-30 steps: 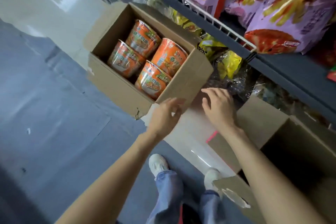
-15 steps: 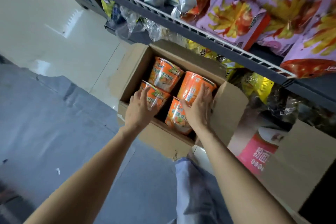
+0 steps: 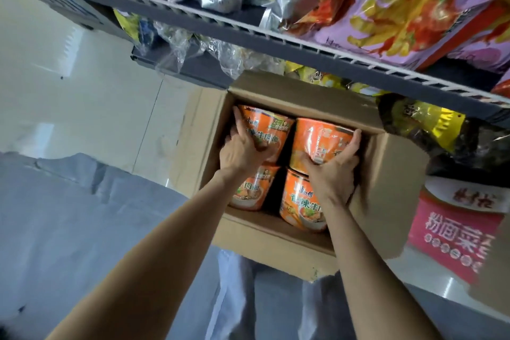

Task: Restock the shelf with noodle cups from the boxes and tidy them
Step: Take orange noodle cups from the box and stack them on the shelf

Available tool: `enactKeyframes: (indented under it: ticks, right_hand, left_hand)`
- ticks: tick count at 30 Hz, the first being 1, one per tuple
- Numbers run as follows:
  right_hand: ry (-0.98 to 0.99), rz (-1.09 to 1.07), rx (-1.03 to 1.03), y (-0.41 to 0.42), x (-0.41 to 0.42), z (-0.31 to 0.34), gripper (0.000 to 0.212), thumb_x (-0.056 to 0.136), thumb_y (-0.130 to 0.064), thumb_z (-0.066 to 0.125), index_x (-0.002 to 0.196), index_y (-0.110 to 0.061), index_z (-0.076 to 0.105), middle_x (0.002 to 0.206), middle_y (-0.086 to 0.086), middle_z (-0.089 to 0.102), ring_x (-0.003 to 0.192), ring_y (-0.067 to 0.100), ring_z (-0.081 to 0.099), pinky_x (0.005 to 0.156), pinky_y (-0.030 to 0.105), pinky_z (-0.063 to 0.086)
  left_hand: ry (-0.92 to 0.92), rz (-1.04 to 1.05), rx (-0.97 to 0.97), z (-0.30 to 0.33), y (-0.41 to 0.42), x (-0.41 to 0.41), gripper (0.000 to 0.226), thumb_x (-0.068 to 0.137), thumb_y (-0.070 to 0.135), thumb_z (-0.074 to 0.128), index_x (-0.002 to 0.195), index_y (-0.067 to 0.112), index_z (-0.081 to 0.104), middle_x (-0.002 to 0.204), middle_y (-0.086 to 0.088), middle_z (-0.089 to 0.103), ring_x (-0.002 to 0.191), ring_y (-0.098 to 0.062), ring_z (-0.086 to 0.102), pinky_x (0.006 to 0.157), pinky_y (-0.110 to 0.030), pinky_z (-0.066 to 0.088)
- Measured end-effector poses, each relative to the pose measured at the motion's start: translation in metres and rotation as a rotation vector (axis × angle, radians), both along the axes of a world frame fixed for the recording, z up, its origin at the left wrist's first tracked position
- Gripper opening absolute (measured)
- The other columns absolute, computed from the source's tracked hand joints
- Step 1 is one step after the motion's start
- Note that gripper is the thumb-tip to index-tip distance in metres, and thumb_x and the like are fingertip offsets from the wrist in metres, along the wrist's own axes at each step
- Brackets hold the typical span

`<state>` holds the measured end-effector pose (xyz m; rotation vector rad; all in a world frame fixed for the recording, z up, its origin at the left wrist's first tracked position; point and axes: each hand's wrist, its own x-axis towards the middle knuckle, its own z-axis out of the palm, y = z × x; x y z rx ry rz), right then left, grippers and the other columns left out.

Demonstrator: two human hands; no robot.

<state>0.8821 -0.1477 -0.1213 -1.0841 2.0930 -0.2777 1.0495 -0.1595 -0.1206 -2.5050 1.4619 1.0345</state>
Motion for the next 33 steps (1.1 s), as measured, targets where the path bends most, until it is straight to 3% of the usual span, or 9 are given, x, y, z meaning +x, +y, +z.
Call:
enactKeyframes:
  ticks: [7,10,12,15,18,21,26,30,33]
  right_hand:
    - [-0.129,-0.121,-0.131,0.017,-0.006,0.035,0.123,0.065,-0.04,0.085,0.152,-0.021,0.0,0.151,0.007,0.028,0.13,0.023,0.041,0.096,0.027,0.033]
    - [-0.208,-0.163,-0.153,0.024,-0.009,0.051,0.122,0.062,-0.047,0.084,0.151,-0.022,0.004,0.148,0.006,0.034,0.128,0.024,0.045,0.104,0.039,0.038]
    - [-0.291,-0.217,-0.14,0.031,-0.013,0.058,0.113,0.061,-0.045,0.085,0.147,-0.021,0.016,0.138,0.004,0.047,0.117,0.022,0.055,0.098,0.043,0.047]
    - [-0.459,-0.287,-0.193,0.035,-0.022,0.086,0.094,0.061,-0.04,0.087,0.135,-0.022,0.032,0.124,-0.001,0.058,0.105,0.016,0.063,0.093,0.046,0.052]
    - [-0.58,-0.311,-0.285,0.038,-0.025,0.121,0.094,0.054,-0.046,0.089,0.129,-0.021,0.038,0.12,-0.002,0.062,0.104,0.013,0.065,0.091,0.048,0.053]
    - [-0.631,-0.324,-0.414,0.035,-0.023,0.143,0.096,0.057,-0.04,0.09,0.135,-0.026,0.035,0.125,-0.004,0.059,0.109,0.01,0.062,0.092,0.041,0.053]
    - [-0.686,-0.314,-0.63,0.027,-0.014,0.141,0.098,0.067,-0.025,0.085,0.146,-0.026,0.026,0.121,-0.018,0.055,0.101,-0.011,0.059,0.076,0.006,0.047]
    - [-0.716,-0.312,-0.777,0.018,-0.005,0.12,0.092,0.074,-0.018,0.075,0.148,-0.027,0.021,0.121,-0.02,0.053,0.098,-0.018,0.057,0.074,0.005,0.045]
    - [-0.777,-0.249,-0.929,0.004,0.005,0.112,0.094,0.071,-0.025,0.071,0.148,-0.031,0.018,0.125,-0.022,0.051,0.107,-0.01,0.057,0.082,0.012,0.047]
  left_hand:
    - [0.015,0.029,-0.024,0.004,-0.008,-0.008,0.127,0.066,0.056,0.076,0.149,0.018,-0.013,0.139,-0.018,0.033,0.124,-0.036,0.041,0.094,-0.043,0.04]
    - [0.075,0.045,-0.103,0.024,0.0,-0.004,0.128,0.061,0.061,0.076,0.15,0.017,-0.005,0.139,-0.016,0.033,0.124,-0.034,0.04,0.099,-0.042,0.037]
    - [0.19,0.094,-0.148,0.031,0.009,0.004,0.124,0.056,0.063,0.078,0.15,0.02,0.009,0.136,-0.012,0.039,0.122,-0.029,0.043,0.102,-0.043,0.04]
    - [0.434,0.156,-0.261,0.063,0.015,0.021,0.106,0.044,0.073,0.079,0.133,0.036,0.035,0.12,-0.002,0.055,0.111,-0.02,0.056,0.089,-0.046,0.052]
    - [0.567,0.146,-0.333,0.109,0.019,0.034,0.088,0.052,0.054,0.087,0.124,0.036,0.042,0.113,0.0,0.059,0.102,-0.011,0.063,0.079,-0.036,0.057]
    - [0.595,0.048,-0.473,0.141,0.016,0.045,0.094,0.054,0.051,0.086,0.133,0.035,0.037,0.118,-0.002,0.056,0.105,-0.003,0.058,0.082,-0.03,0.055]
    - [0.527,-0.212,-0.634,0.143,-0.015,0.066,0.123,0.054,0.06,0.082,0.15,0.024,0.014,0.141,-0.003,0.039,0.13,-0.014,0.041,0.1,-0.047,0.045]
    - [0.446,-0.389,-0.793,0.122,-0.037,0.082,0.126,0.055,0.058,0.082,0.151,0.023,0.009,0.146,0.003,0.027,0.129,0.01,0.025,0.106,-0.02,0.034]
    - [0.418,-0.443,-0.894,0.103,-0.05,0.091,0.123,0.055,0.051,0.083,0.15,0.027,0.008,0.147,0.004,0.025,0.13,0.006,0.026,0.103,-0.011,0.029]
